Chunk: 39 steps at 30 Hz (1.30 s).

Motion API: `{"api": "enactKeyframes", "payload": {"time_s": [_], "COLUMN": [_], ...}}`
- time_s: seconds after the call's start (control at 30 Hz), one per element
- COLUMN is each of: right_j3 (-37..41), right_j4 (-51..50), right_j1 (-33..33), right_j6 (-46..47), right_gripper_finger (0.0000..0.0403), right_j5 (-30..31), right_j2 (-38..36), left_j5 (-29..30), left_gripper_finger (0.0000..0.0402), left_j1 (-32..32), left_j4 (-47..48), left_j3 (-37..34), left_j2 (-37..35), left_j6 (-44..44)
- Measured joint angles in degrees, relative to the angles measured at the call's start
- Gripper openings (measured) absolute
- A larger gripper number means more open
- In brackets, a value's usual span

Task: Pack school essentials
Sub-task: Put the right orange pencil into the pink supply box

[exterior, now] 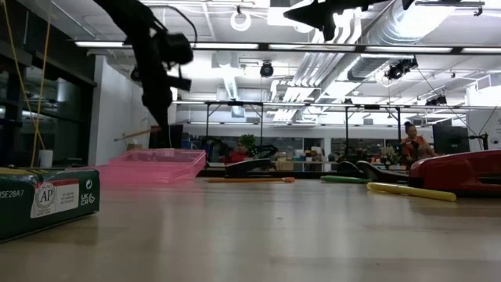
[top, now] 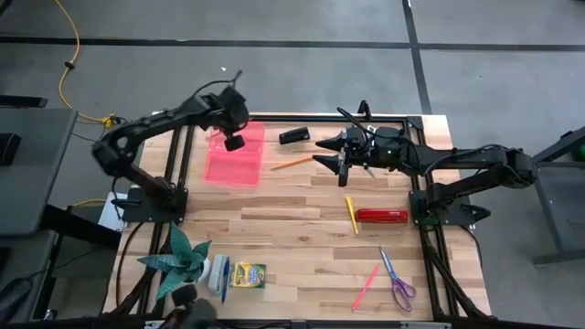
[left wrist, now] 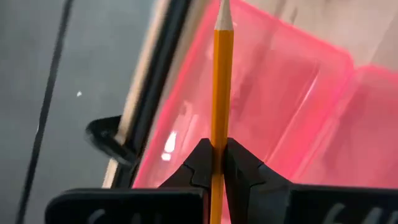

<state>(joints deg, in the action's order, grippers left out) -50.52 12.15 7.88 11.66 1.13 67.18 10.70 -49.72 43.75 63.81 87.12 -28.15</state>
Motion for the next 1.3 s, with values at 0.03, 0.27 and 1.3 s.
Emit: {"api": "enactKeyframes", "payload": {"time_s": [0.03,0.27,1.3], "right_j3": [0.0,0.0,0.0], "right_j4": [0.0,-0.1,-0.1], "right_j1": [0.0,0.0,0.0], "right_j6": [0.0,0.0,-0.2], "right_gripper_finger": [0.021,0.021,0.021], "right_j5": [0.0,1.9,2.3], "right_j2": [0.0,0.0,0.0], "left_j5": [-0.2,1.1,3.5], "left_gripper_finger": [0.0001,0.0001,0.0044], "left_j1": [0.2,1.7,4.6], "left_j4": [-0.5,-6.8,-0.2], "left_j3": [0.0,0.0,0.0], "left_j2": [1.2,6.0,13.7], "left_j6": [-1.4,-8.5,-15.7]}}
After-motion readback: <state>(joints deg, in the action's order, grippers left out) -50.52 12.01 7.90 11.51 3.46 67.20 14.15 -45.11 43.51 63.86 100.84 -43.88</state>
